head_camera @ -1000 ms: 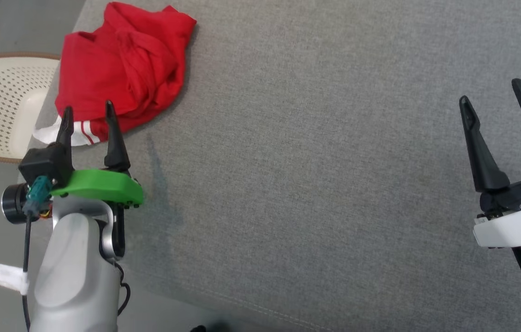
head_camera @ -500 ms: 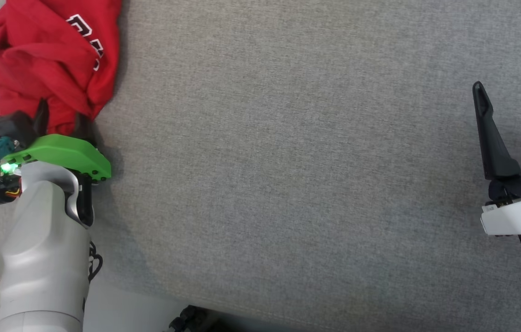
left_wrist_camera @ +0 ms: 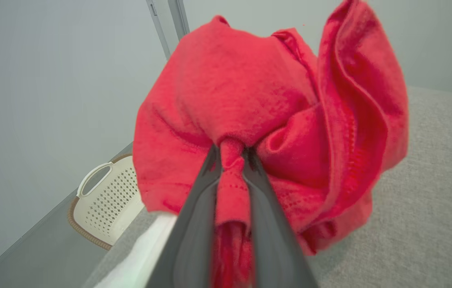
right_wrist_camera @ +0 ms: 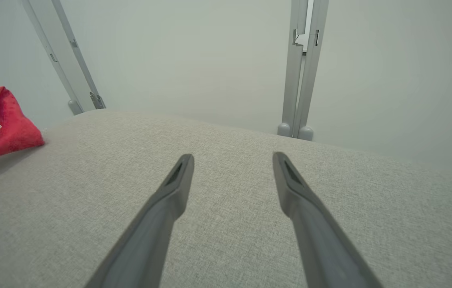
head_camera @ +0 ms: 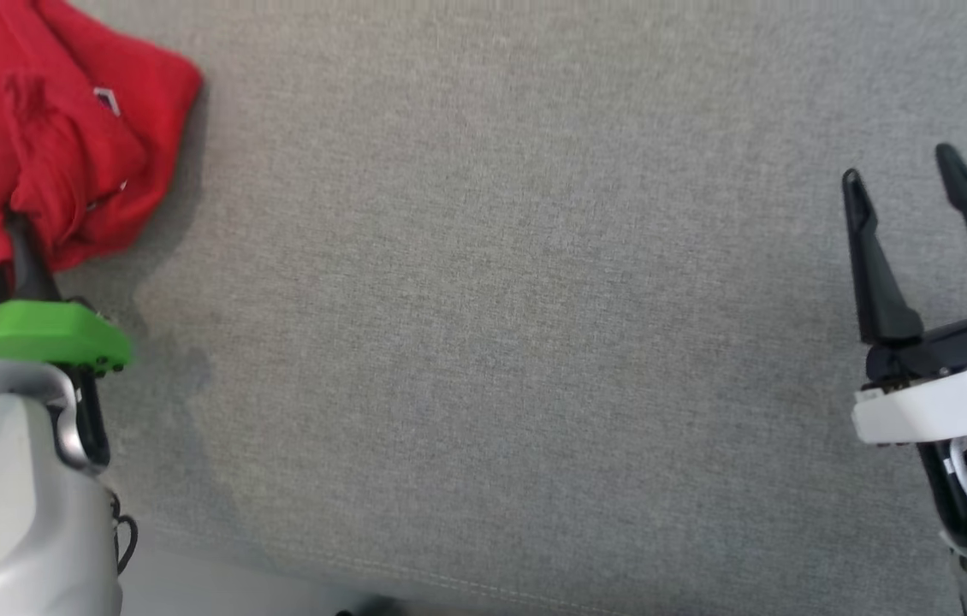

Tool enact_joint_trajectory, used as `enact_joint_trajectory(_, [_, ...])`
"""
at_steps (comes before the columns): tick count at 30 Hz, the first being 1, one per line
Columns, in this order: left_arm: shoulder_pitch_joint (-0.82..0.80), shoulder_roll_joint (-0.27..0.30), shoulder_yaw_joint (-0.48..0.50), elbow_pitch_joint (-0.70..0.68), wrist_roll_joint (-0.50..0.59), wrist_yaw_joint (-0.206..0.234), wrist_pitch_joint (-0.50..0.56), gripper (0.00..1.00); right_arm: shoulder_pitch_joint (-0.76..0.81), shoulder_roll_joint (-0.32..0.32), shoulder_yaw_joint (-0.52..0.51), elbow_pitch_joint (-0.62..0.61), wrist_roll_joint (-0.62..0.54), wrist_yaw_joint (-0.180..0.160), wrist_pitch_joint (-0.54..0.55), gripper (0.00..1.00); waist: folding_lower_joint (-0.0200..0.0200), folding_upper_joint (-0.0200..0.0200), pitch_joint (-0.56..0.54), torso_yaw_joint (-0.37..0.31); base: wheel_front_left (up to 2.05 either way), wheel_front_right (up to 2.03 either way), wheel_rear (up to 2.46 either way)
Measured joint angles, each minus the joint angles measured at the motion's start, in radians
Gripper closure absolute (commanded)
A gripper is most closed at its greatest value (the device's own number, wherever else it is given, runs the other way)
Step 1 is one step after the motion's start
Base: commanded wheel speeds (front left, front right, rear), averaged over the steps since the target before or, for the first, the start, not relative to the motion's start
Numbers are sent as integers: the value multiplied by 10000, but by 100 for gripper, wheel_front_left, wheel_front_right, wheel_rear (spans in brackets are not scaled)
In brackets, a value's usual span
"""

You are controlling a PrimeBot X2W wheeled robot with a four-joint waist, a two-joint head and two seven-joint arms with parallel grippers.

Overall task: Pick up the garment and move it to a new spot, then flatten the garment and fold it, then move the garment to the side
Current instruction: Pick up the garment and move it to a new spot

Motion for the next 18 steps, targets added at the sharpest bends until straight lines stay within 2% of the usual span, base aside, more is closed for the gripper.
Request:
enact_joint_trajectory(5, [1277, -207, 265, -1921, 332, 38, 2, 100, 390, 326, 215, 472, 12, 0, -324, 0, 0, 0, -899, -122, 0, 0, 0])
enact_joint_trajectory(11, [2822, -546, 82, -3672, 677, 48, 2, 100, 787, 585, 522, 826, 65, 0, -558, 0, 0, 0, -1950, -418, 0, 0, 0])
enact_joint_trajectory(18, [3594, -790, -1080, -4734, 777, -102, 94, 100, 1114, 863, 602, 965, 173, 0, -667, 0, 0, 0, -2732, -1234, 0, 0, 0])
